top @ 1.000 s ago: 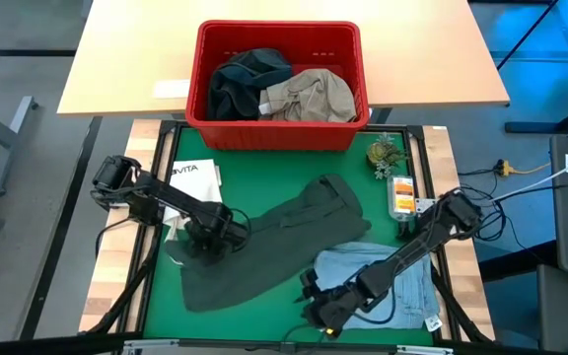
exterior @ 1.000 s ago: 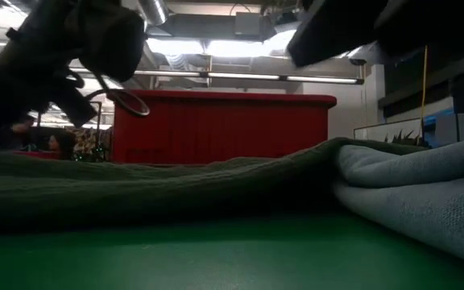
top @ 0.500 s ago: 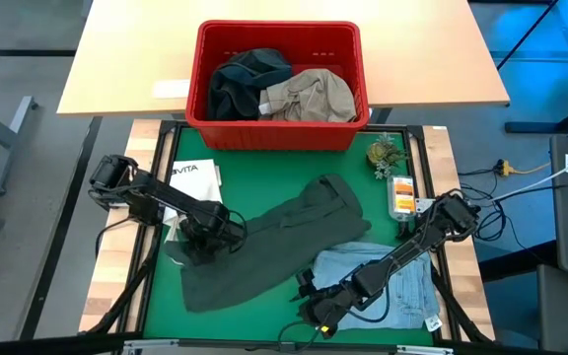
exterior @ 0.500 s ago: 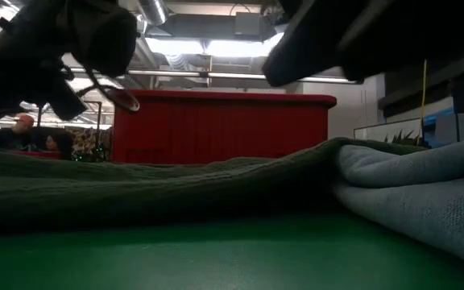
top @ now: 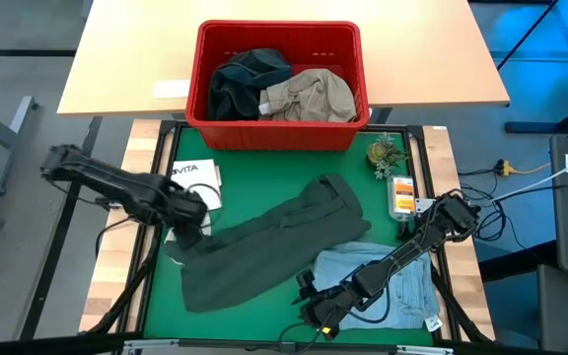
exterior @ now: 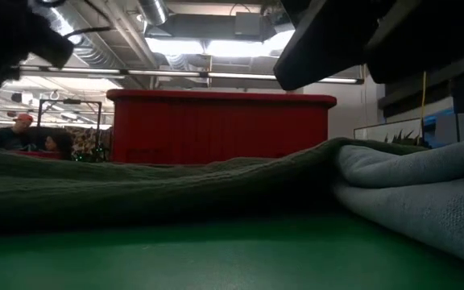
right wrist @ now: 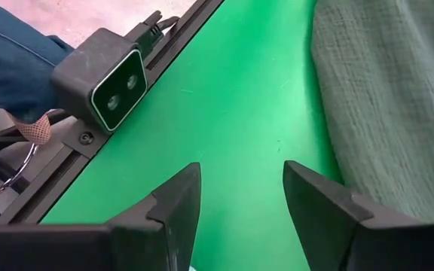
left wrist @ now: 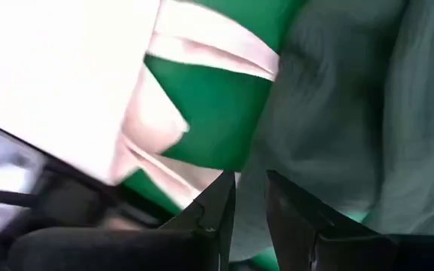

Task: Fold Laundry from Bin
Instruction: Fold the green shirt

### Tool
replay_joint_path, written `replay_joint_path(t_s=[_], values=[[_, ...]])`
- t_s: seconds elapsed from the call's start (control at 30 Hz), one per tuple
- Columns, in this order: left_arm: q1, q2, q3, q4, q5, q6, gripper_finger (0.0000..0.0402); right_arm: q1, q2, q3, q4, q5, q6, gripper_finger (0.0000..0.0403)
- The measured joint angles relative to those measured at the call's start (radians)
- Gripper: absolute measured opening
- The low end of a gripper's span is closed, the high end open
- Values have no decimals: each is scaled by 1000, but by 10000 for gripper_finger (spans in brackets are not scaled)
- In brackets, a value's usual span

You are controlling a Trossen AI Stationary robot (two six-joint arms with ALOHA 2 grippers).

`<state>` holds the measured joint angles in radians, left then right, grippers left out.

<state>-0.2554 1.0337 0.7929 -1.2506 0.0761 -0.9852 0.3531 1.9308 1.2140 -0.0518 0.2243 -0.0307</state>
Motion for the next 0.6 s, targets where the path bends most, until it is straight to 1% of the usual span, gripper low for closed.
replay_joint_path(t_s=[0.13,0.23,0.33,0.47,0.6], values=[[0,-173,-141,171,45,-221,69,0,0,0,0,0,0,190],[0,-244,-214,322,65,-307,69,0,0,0,3,0,0,190],[0,-264,-253,395,74,-313,69,0,0,0,8,0,0,190],[0,-254,-280,396,76,-314,72,0,0,0,8,0,0,190],[0,-238,-315,398,134,-322,98,0,0,0,8,-1,0,190]])
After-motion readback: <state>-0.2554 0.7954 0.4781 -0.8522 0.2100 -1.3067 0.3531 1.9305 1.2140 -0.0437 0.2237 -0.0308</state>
